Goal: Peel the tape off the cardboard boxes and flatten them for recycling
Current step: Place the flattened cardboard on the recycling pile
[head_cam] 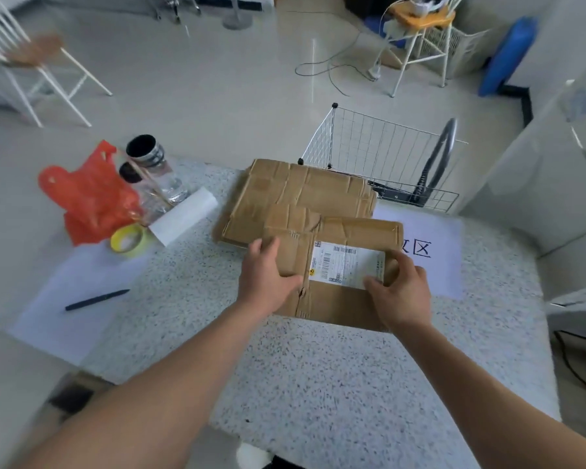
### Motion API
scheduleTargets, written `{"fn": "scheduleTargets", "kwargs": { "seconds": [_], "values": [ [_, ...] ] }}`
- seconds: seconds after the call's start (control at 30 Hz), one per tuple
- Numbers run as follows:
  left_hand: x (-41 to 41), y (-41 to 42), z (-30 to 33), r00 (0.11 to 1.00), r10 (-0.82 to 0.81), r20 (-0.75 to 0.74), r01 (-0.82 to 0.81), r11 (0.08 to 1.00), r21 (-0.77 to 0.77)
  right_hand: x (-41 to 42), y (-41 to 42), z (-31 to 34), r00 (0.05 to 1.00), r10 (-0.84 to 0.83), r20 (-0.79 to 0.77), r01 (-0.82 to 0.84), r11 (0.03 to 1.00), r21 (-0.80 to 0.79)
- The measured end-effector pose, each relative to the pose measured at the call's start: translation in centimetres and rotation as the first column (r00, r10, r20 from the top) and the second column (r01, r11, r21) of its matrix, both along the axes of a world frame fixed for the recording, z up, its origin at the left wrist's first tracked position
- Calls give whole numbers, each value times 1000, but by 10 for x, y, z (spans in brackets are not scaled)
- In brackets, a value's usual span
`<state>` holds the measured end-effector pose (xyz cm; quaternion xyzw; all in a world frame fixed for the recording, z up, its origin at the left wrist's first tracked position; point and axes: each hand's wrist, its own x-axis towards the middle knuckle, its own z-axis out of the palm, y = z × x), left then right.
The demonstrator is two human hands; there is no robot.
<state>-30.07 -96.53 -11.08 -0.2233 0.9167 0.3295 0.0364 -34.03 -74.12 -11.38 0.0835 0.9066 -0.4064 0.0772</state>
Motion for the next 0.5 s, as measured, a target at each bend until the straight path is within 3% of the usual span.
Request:
{"fn": "scheduleTargets", "kwargs": {
  "seconds": [0.3, 0.5],
  "values": [
    [-28, -38, 4, 1000, 21, 20, -20, 998, -55, -41, -42, -10, 995, 100, -18, -100, 995, 28],
    [-92, -75, -9, 997, -53, 49, 58, 991, -124, -88, -80, -26, 999, 21, -28, -19, 998, 54]
  ]
}}
